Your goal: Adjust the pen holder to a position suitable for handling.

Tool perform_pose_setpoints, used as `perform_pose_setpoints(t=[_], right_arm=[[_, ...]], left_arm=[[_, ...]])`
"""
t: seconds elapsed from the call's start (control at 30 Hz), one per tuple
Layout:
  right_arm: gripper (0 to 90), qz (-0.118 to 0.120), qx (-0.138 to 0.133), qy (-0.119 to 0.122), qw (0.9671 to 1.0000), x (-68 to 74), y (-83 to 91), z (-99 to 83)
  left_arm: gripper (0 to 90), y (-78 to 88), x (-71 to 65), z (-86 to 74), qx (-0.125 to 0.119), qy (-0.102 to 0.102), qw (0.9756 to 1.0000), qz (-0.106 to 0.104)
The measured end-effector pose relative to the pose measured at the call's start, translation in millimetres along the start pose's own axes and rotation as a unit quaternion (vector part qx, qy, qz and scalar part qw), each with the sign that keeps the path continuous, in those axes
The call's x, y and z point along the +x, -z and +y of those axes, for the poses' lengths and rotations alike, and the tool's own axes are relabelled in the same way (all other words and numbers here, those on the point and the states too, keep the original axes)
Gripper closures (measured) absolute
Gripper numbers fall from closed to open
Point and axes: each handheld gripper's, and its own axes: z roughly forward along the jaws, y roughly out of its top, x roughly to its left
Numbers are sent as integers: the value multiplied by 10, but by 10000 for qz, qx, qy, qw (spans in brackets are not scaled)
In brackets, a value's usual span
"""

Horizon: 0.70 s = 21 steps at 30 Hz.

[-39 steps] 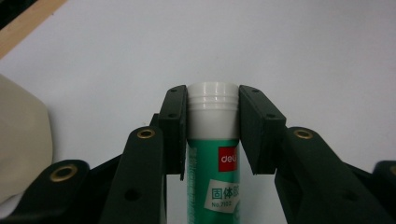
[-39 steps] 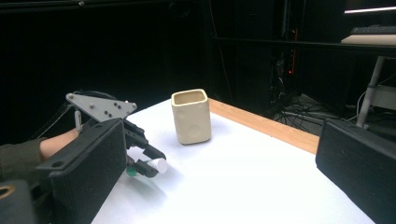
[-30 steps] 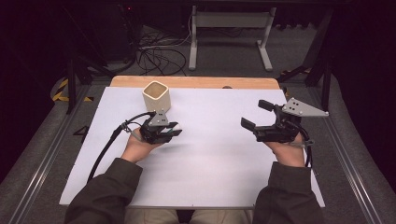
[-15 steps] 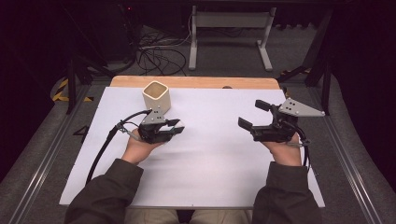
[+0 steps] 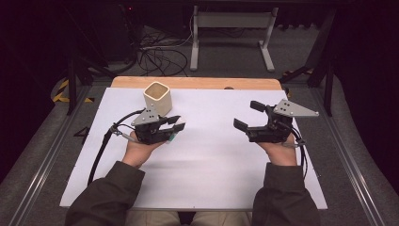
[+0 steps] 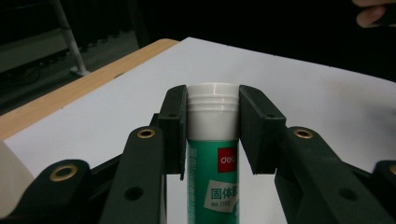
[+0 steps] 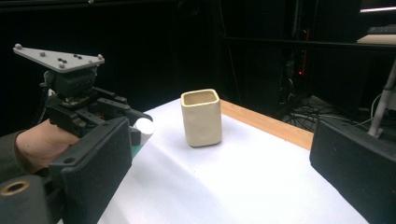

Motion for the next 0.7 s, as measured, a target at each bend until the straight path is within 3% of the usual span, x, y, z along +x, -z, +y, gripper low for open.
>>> perform_pose_setpoints(t=[0.27,0.47,0.7], right_arm=[[77,94,13,-22,10000,53,-131,-35],[105,77,43,-82,9999,114,-207,-61],[169,202,-78,-111,9997,227,-295,-87]], left_arm=[[652,51,-11,37,-285,69,9996,-12],[652,93,1,37,-546,244,9982,7],[652,161,-56,100,-835,237,9962,-20]])
